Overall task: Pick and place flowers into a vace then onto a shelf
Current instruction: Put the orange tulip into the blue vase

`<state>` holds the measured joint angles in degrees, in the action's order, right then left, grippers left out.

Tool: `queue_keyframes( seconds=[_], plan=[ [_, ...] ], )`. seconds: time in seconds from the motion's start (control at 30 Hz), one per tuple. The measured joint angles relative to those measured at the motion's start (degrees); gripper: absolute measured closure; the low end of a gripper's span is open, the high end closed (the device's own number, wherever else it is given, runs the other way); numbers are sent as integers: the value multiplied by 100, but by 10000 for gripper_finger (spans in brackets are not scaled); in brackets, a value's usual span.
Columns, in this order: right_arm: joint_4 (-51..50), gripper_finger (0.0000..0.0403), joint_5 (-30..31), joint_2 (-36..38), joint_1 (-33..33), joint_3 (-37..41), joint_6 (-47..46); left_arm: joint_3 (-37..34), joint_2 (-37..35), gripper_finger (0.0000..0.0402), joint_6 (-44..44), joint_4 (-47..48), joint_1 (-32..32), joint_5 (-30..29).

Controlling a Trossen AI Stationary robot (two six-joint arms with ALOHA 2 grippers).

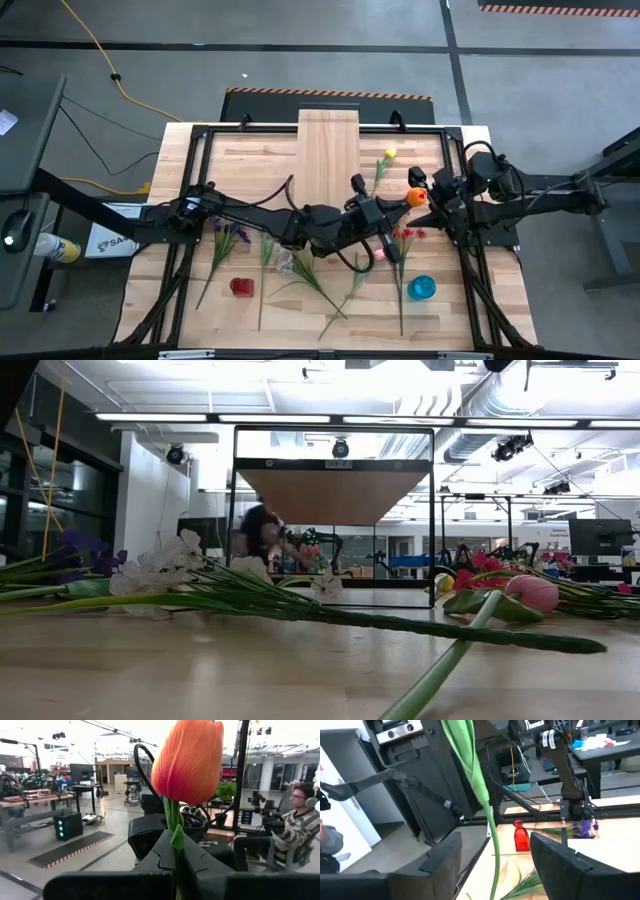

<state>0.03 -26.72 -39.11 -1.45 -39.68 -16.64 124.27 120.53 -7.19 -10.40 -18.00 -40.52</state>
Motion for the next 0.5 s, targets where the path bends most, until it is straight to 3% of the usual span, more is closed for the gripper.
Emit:
queue_keyframes(
  seconds=[0.5],
  plan=[
    [468, 189, -2, -266, 0, -1, -146, 0, 0, 372, 18, 8, 2, -23]
  ],
)
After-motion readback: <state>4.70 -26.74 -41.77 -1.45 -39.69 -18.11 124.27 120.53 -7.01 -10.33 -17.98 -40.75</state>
